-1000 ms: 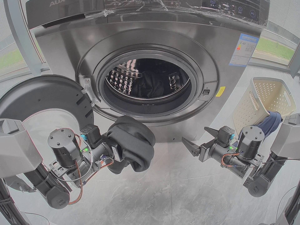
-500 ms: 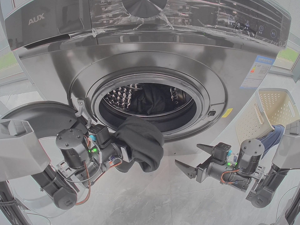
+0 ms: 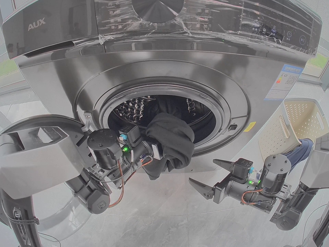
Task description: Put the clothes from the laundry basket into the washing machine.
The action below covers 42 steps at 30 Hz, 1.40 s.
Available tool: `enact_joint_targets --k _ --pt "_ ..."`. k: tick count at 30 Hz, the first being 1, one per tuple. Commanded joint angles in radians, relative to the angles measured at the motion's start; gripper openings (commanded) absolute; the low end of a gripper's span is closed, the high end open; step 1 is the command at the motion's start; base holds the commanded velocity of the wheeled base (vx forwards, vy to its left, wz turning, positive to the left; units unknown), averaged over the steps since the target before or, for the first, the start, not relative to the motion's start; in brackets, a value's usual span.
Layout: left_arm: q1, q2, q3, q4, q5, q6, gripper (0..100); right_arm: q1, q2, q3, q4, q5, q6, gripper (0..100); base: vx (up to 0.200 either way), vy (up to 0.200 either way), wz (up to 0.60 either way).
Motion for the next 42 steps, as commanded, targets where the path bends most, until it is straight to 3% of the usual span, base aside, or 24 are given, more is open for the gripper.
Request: enact_joint_targets --k 1,6,15,23,32,36,37,42 --pt "0.007 0.019 0.118 -0.001 0.064 0.005 0 0.002 -0.003 0.000 -0.001 -0.002 0.001 100 0.000 0.000 0.00" --pt "-0.023 -0.021 0.202 -0.003 0.061 -0.001 0 0.002 0.002 -0.009 -0.001 -0.002 0.001 100 0.000 0.000 0.00" --pt "-0.043 -0.041 0.179 -0.004 0.046 0.001 0 -0.001 0.000 -0.006 -0.001 -0.002 0.002 100 0.000 0.000 0.00" --pt "-0.030 -0.032 0.167 -0.004 0.032 0.004 0 0.003 0.000 -0.008 -0.001 -0.004 0.002 100 0.125 0.000 0.00" --pt "-0.037 0.044 0.053 -0.003 0.020 0.016 0 0.005 0.002 -0.001 -0.001 -0.004 0.002 100 0.000 0.000 0.00" --pt "-0.034 0.079 -0.007 0.012 -0.026 0.015 0 0.005 0.000 0.000 -0.001 -0.004 0.001 100 0.000 0.000 0.00" --pt "-0.030 0.108 -0.046 0.015 -0.046 0.015 0 0.005 0.000 0.002 -0.001 -0.004 0.001 100 0.000 0.000 0.00" --pt "-0.008 0.222 -0.220 0.017 -0.035 0.012 0 0.006 0.003 0.002 -0.001 -0.002 0.001 100 0.000 0.000 0.00"
